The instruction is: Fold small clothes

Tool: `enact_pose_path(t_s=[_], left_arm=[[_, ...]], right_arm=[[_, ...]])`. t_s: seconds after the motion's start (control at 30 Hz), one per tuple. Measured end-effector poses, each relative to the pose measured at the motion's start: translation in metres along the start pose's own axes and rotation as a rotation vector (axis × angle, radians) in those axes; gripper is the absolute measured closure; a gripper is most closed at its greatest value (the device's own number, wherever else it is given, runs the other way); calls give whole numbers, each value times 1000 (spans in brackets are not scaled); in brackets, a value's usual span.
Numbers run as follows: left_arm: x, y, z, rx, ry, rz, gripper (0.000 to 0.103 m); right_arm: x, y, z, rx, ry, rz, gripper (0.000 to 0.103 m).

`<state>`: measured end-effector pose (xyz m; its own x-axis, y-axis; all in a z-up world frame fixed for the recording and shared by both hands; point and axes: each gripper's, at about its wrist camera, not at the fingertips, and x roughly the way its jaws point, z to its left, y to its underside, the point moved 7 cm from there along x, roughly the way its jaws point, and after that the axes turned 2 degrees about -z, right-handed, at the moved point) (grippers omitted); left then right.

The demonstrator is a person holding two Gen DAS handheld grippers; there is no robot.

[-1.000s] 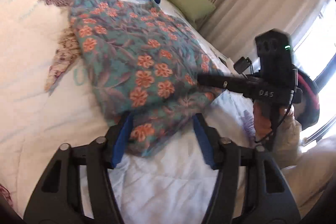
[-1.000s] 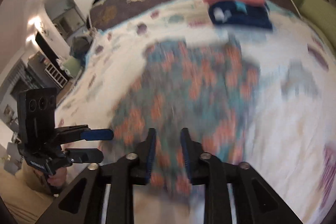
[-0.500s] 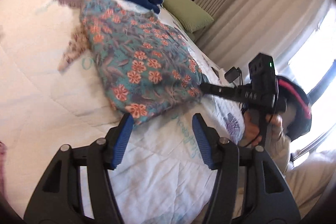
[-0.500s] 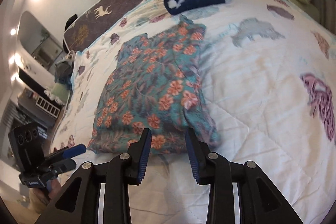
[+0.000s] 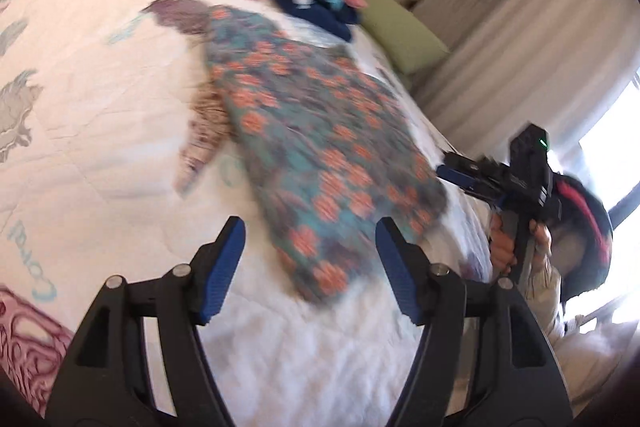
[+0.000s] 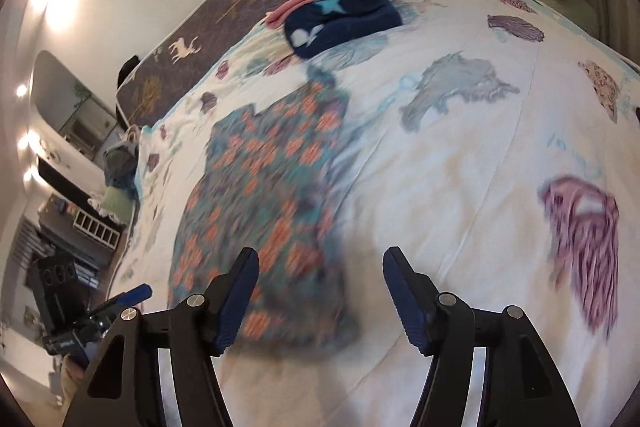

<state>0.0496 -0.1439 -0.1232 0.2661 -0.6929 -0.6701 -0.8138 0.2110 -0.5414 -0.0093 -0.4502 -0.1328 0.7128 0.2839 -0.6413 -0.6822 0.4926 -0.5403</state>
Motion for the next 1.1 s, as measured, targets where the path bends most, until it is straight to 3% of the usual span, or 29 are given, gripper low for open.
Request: enact_pose_path(t_s=[0.13,0.3,0.67,0.97,1.03,1.1], left_arm=[[29,-17,13,-29,-14,36,35],[64,-42,20,-28,18,72,35],[103,-92,34,-67,180,69,35],[130,-129,40,-39,191,43,35],[134,-135,43,-37,192,31,35],[134,-136,46,-34,184,16,43]], right_arm=[[20,-18,-2,3,-81,34,37],[56,-34,-4,-45,-109,96,36],[114,-80,14,-114,-257,149,32],[153,-104,31,-170,-306,189,32],[158,-105,34,-202,-289,171,38],[160,-104,30,-192,-265,165,61]])
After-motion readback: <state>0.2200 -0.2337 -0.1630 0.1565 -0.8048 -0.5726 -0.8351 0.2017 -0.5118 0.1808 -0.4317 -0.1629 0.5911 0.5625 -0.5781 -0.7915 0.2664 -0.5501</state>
